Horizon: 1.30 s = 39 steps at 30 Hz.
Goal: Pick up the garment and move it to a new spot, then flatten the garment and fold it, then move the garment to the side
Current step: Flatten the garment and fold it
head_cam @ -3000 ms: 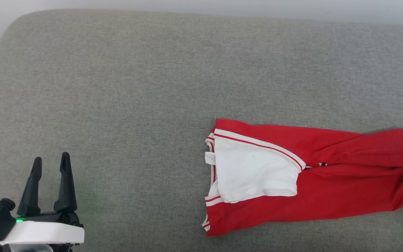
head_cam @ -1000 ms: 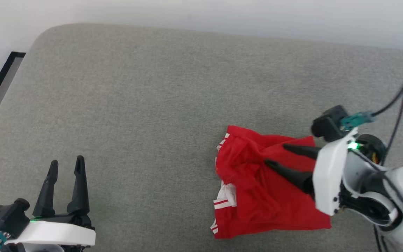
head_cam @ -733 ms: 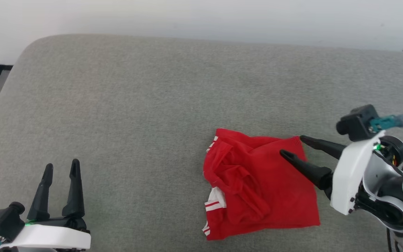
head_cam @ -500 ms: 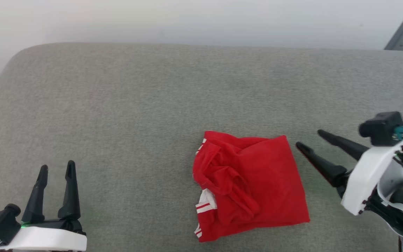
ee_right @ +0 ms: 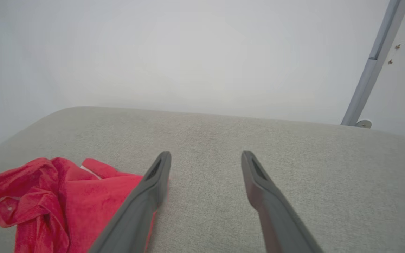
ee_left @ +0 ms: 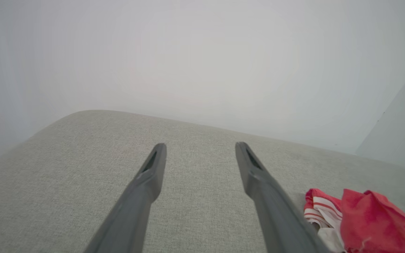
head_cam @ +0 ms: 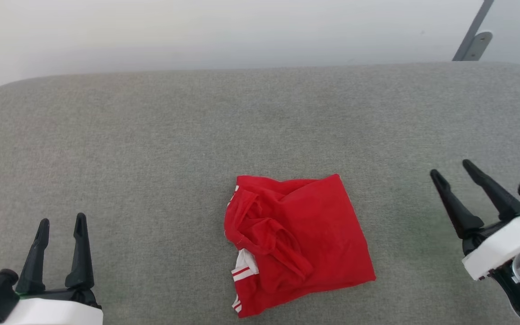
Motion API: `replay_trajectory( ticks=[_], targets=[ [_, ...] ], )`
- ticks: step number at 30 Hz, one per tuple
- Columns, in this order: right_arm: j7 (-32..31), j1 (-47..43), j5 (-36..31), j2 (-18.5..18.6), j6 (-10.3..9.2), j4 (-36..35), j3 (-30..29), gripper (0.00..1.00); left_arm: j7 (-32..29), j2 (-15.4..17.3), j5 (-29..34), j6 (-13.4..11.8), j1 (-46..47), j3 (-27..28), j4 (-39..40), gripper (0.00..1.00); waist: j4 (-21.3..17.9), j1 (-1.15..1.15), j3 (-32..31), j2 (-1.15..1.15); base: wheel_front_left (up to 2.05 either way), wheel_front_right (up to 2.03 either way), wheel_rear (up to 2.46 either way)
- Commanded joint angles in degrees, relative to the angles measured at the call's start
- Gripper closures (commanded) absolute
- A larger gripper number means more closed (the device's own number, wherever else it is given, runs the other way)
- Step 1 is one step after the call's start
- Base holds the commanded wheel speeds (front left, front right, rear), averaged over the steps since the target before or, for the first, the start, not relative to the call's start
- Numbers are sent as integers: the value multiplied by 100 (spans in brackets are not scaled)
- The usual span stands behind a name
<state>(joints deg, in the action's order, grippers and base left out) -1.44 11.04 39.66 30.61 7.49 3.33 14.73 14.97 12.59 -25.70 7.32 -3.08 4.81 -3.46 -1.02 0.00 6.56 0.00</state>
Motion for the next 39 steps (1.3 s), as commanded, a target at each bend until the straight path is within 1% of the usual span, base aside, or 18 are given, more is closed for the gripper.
replay_trajectory(
  ticks=[1,5,6,11,17,22,28,31,39],
  targets=[
    [288,-82,-111,-37,0,113,-38,0,29,-3,60,19,-85,35,-6,0,-56,0,-47,0,0,0,0],
    [933,-180,-334,-63,0,480,-130,0,29,9,167,19,-129,79,-39,0,-113,0,-116,0,0,0,0],
    [1208,-236,-464,-90,0,693,-158,0,29,30,215,19,-180,90,-72,0,-142,0,-157,0,0,0,0],
    [1588,-375,-809,-211,-1,1019,-392,0,29,78,300,19,-311,146,-103,0,-194,0,-273,0,0,0,0],
    [1667,-630,-1288,-472,-1,922,-860,0,29,11,282,19,-489,219,-112,0,-194,0,-394,0,0,0,0],
    [1666,-935,-1467,-710,-1,797,-1235,0,29,-53,234,19,-639,264,-168,0,-127,0,-504,0,0,0,0],
    [1667,-1184,-1502,-837,-1,761,-1468,0,29,-64,102,19,-735,231,-198,0,-7,0,-592,0,0,0,0],
    [1667,-1370,-1619,-998,0,700,-1577,0,29,-33,42,19,-755,171,-262,0,76,0,-638,0,0,0,0],
    [1668,-1604,-1668,-1223,-1,680,-1738,0,29,59,94,19,-672,15,-383,0,234,0,-721,0,0,0,0]
  ],
)
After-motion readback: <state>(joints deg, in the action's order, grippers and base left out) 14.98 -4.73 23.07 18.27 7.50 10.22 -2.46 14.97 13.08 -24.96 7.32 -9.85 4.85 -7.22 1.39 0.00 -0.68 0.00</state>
